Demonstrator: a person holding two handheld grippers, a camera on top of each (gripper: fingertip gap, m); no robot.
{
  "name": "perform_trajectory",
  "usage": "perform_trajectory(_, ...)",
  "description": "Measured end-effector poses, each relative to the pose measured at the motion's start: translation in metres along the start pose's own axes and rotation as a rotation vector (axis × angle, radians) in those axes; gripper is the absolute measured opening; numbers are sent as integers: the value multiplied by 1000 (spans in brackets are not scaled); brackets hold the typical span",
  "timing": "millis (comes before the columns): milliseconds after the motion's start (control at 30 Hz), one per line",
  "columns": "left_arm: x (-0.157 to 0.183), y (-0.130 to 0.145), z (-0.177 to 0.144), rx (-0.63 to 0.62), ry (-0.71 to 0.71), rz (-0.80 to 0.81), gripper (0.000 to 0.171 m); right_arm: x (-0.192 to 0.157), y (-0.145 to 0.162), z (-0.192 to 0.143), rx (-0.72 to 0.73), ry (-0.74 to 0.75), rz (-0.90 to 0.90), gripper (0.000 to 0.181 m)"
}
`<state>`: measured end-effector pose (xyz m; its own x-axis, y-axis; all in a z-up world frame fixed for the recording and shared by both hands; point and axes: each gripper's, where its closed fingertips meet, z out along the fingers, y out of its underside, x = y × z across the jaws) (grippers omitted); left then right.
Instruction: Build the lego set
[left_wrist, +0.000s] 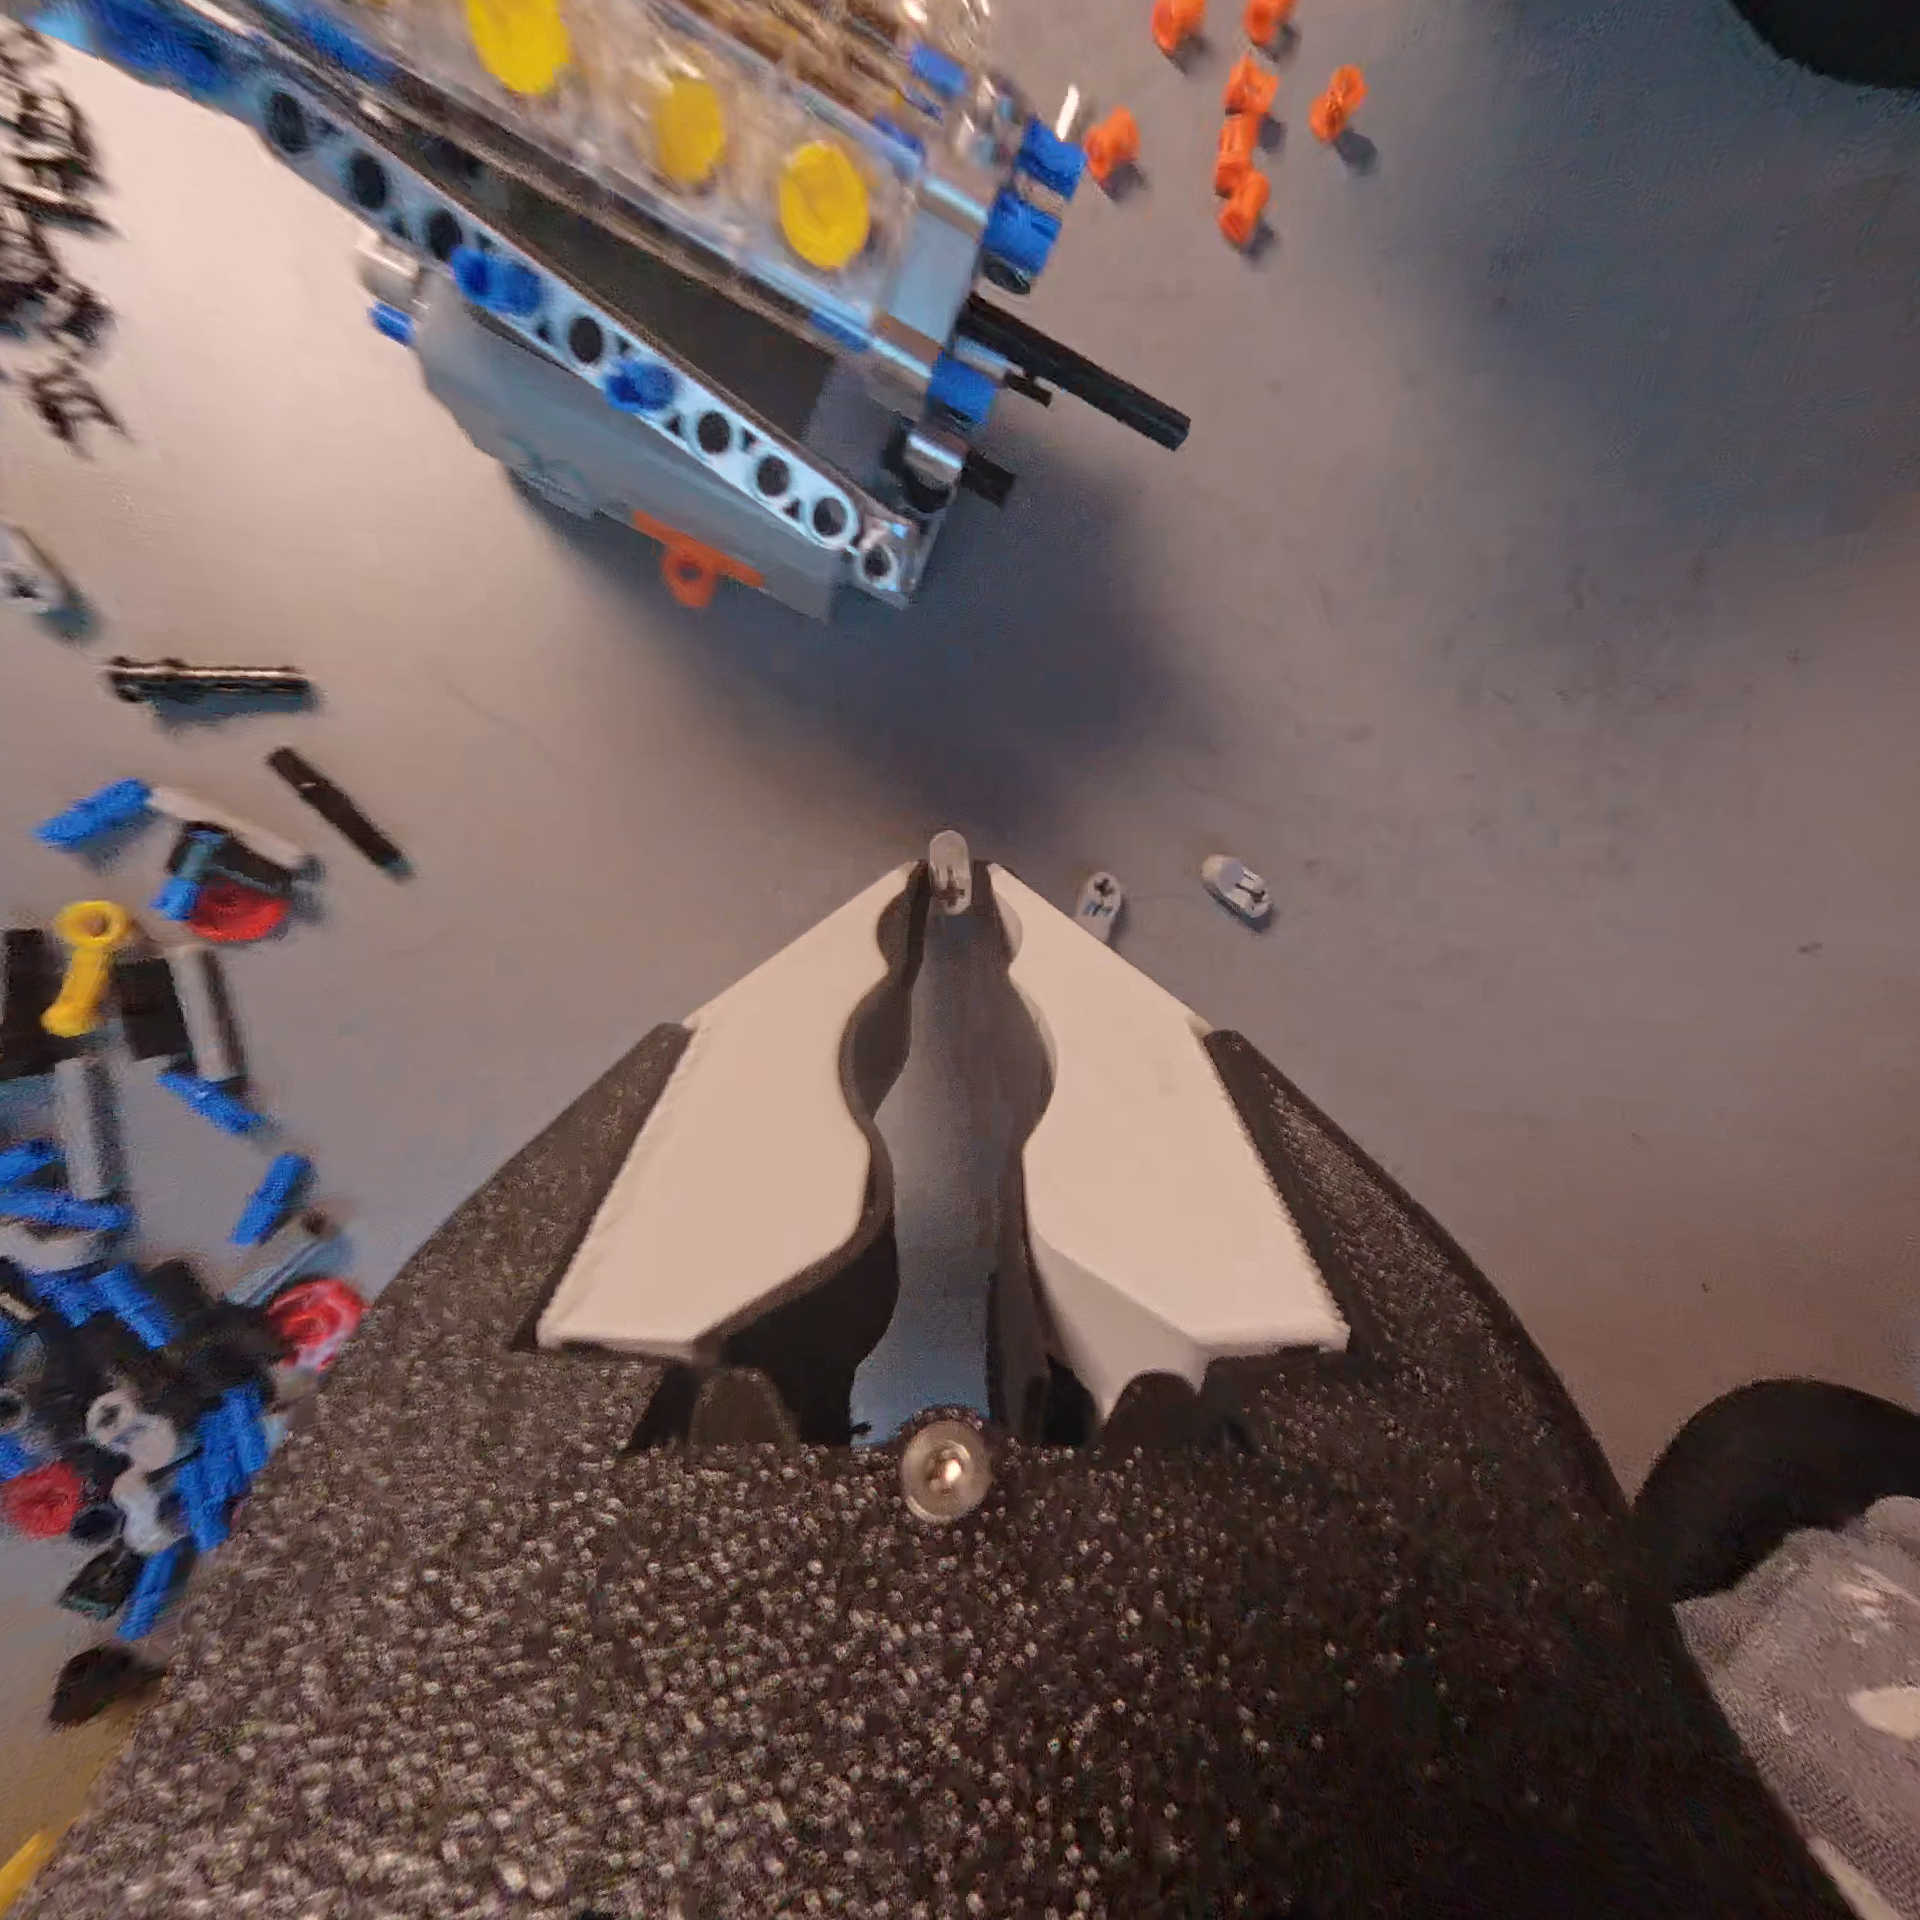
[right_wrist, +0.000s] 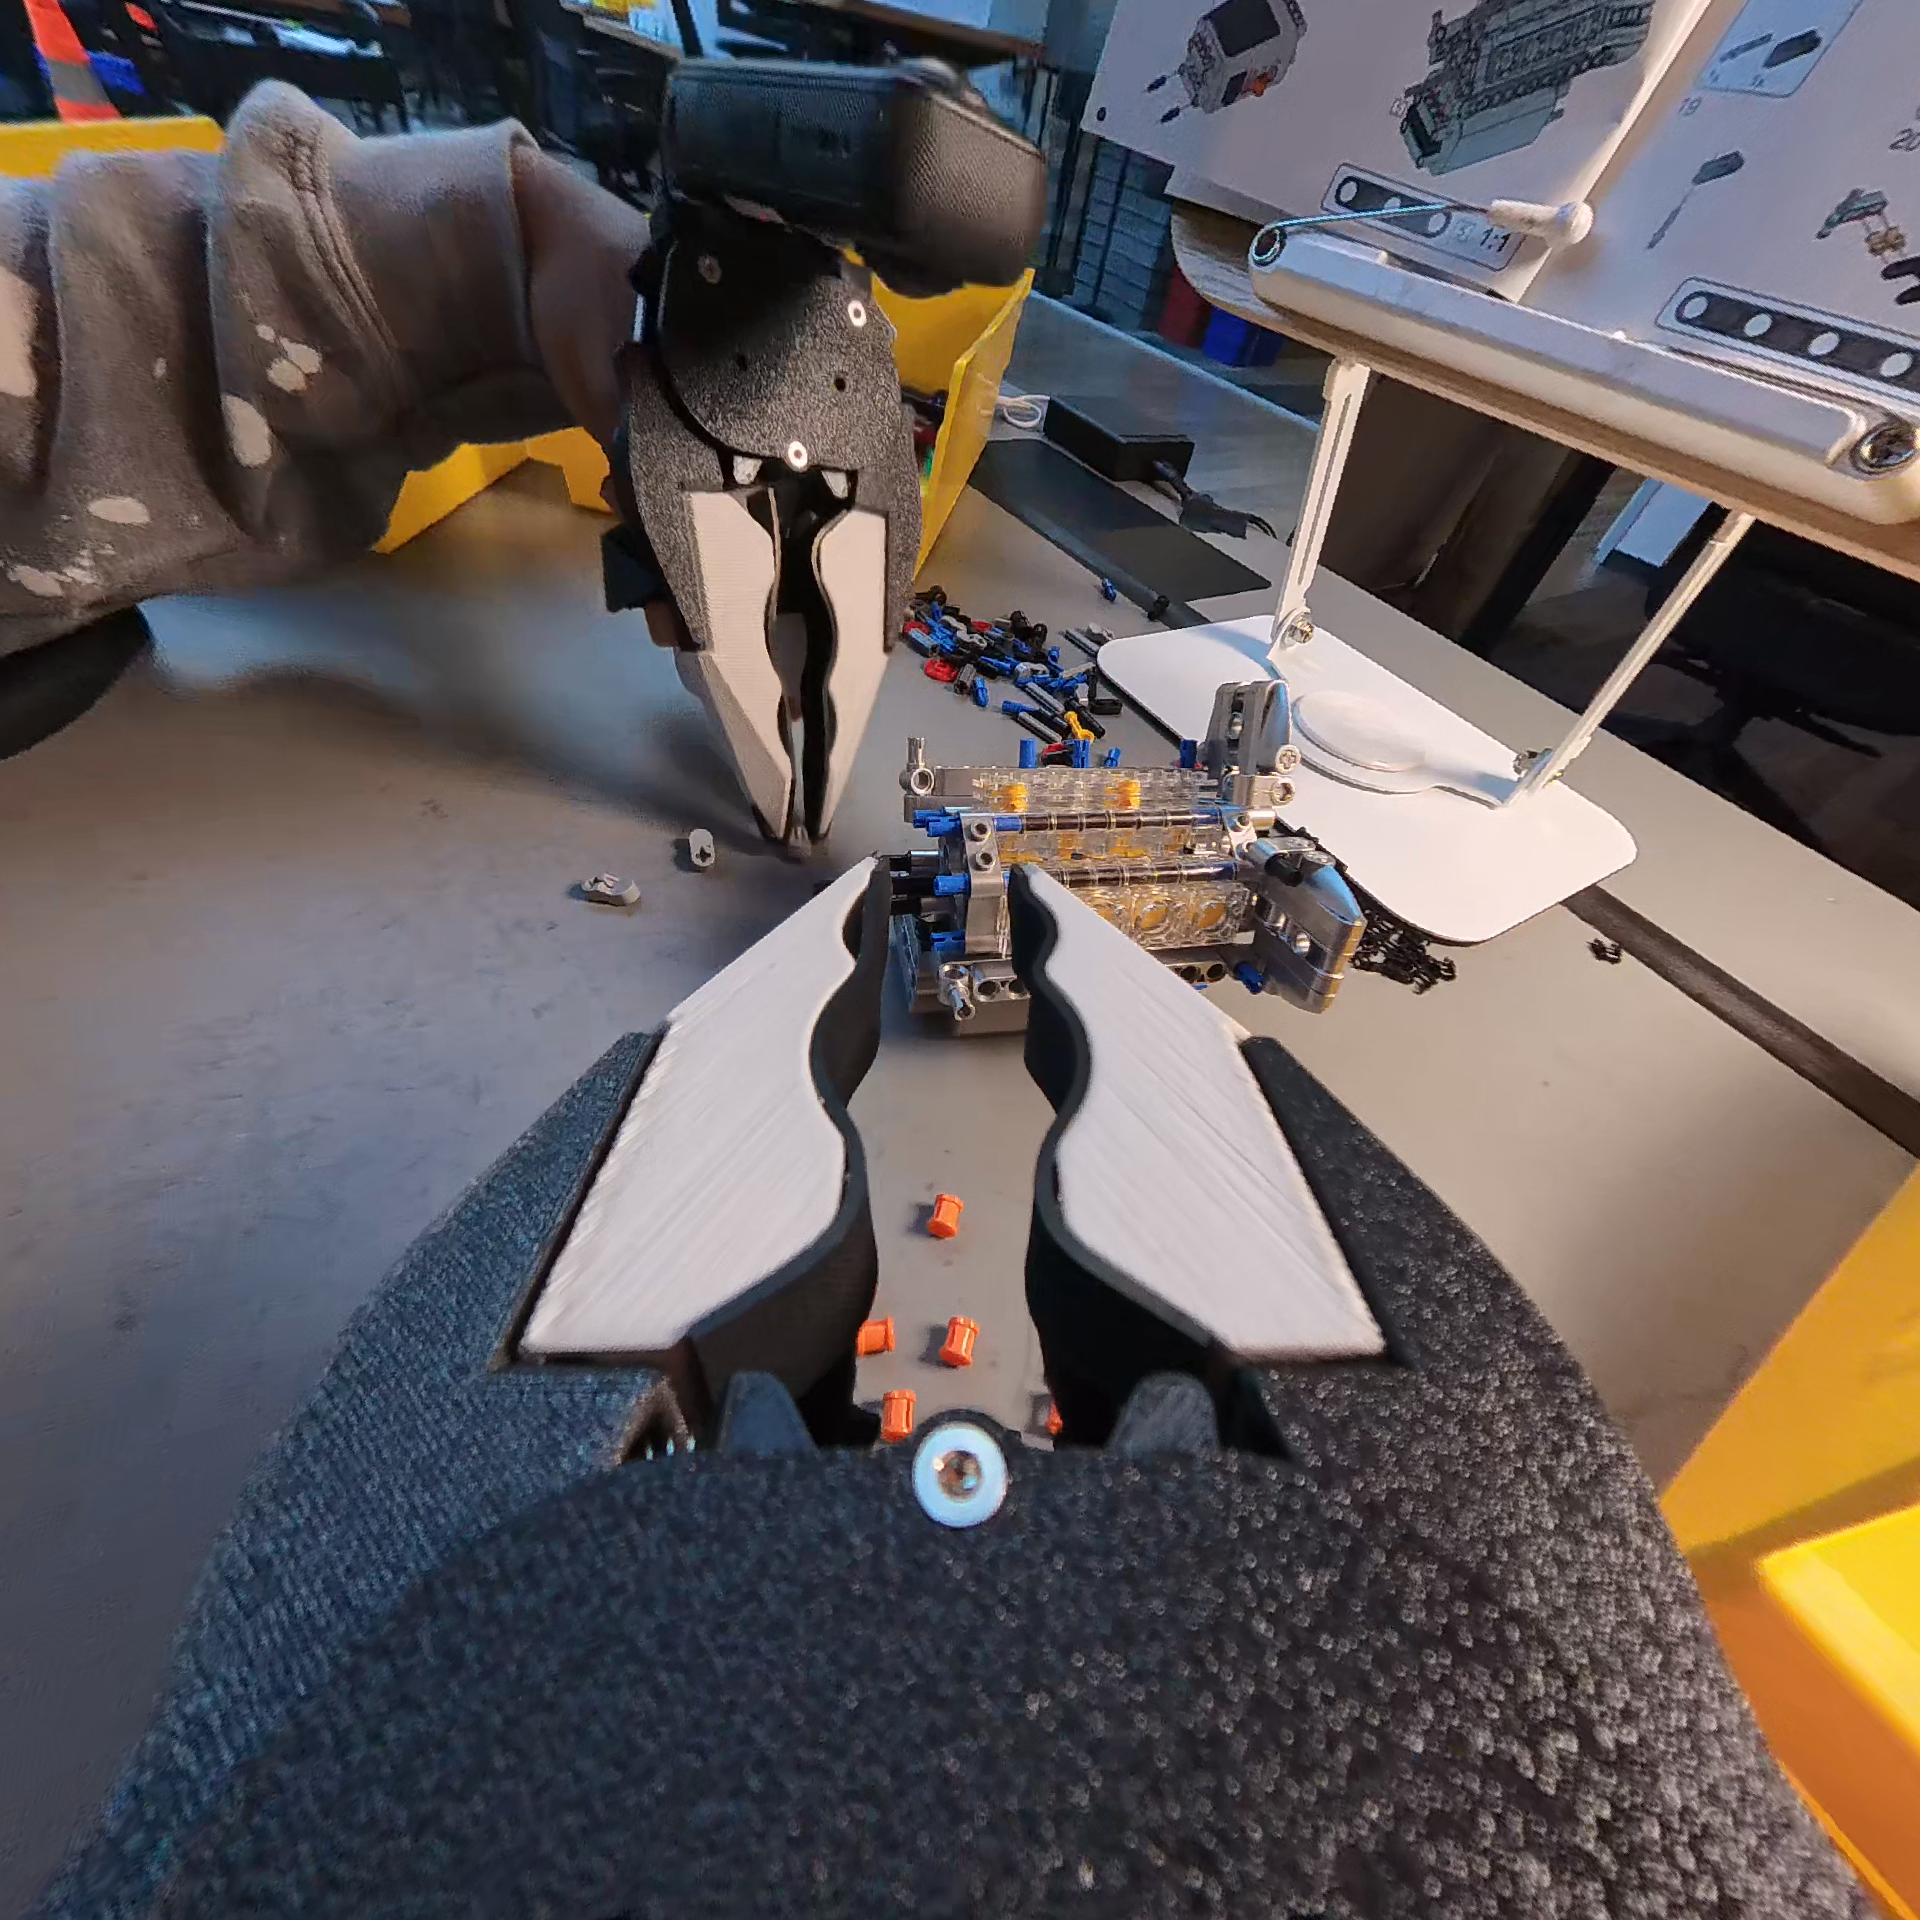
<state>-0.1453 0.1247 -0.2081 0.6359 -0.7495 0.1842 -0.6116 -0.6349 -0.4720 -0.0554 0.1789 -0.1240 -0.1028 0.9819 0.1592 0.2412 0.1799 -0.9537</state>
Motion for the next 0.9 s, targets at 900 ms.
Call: perform_trajectory(900,-49,-40,-45,230,-289,-104,5,10,0,-4,-2,38,-19,21)
